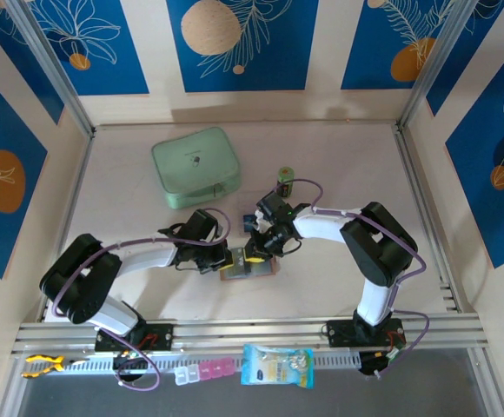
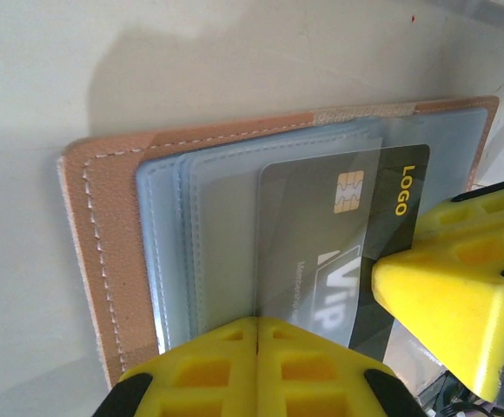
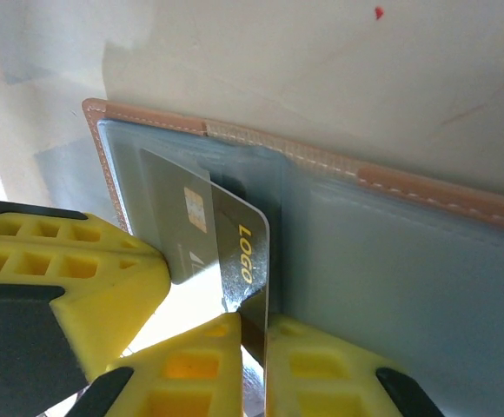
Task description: Take the credit cards out of the card holder
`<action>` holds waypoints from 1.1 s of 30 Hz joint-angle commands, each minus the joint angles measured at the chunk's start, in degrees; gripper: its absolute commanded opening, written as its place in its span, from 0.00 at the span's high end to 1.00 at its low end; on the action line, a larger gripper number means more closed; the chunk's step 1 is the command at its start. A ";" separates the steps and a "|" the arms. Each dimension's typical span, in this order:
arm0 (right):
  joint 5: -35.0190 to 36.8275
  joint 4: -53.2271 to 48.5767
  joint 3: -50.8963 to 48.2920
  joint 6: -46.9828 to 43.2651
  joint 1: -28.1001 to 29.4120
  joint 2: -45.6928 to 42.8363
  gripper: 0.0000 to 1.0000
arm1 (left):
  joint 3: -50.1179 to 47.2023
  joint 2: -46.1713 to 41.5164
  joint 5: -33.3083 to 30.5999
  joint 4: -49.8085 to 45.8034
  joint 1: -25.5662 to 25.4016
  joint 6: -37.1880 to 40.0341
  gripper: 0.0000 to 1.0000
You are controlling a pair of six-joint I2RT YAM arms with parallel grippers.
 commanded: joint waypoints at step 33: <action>13.40 -20.36 9.06 -9.43 2.28 -3.19 0.91 | -0.43 0.89 0.12 0.37 -0.44 1.16 1.00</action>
